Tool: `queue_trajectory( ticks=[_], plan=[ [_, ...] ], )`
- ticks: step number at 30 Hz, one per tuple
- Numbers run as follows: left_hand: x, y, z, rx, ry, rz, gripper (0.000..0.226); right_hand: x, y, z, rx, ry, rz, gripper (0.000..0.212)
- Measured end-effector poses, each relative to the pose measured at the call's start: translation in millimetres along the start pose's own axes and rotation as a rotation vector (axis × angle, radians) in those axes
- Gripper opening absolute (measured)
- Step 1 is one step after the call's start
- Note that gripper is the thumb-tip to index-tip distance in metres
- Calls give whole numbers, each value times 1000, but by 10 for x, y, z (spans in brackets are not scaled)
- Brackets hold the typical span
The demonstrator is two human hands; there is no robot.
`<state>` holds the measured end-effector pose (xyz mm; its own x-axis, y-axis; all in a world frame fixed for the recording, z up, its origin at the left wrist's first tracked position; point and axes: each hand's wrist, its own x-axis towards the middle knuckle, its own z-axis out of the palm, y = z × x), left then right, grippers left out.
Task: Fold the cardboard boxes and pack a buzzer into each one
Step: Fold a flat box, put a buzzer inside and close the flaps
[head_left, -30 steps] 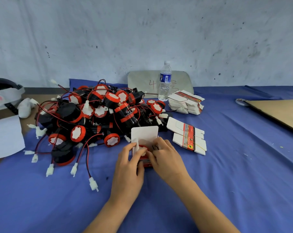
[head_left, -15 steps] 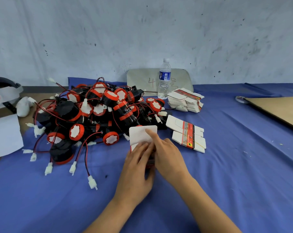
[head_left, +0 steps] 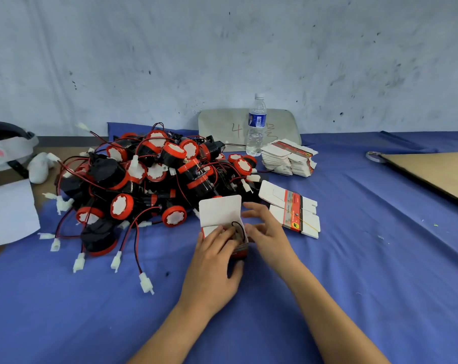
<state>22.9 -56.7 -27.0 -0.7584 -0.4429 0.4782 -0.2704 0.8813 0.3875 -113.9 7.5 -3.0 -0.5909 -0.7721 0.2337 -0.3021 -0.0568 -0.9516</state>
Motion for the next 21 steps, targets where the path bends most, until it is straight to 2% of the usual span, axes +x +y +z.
queue_trajectory(
  ticks=[2, 5, 7, 9, 11, 14, 17, 21],
  plan=[
    [-2, -20, -2, -69, 24, 16, 36, 4, 52, 4, 57, -36, 29, 42],
    [-17, -45, -42, -253, 83, -2, 25, 20, 102, -1, 277, -126, 139, 40],
    [-19, -56, -70, -352, 132, -30, 28, 26, 117, -7, 272, -144, 153, 42],
    [-17, -55, -87, -424, 151, -44, 42, 23, 99, 9, 212, -146, 110, 44],
    [-16, -48, -67, -396, 117, -23, 48, 14, 67, 22, 182, -151, 70, 48],
    [-16, -33, -21, -236, 90, -29, 31, -11, 37, 31, 192, -164, 11, 48],
    [11, -25, -14, -199, 80, -37, 27, -40, 11, 21, 239, -188, 12, 30],
    [21, -72, -41, -284, 10, -12, 30, -60, -55, 62, 206, -128, -83, 15]
  ],
)
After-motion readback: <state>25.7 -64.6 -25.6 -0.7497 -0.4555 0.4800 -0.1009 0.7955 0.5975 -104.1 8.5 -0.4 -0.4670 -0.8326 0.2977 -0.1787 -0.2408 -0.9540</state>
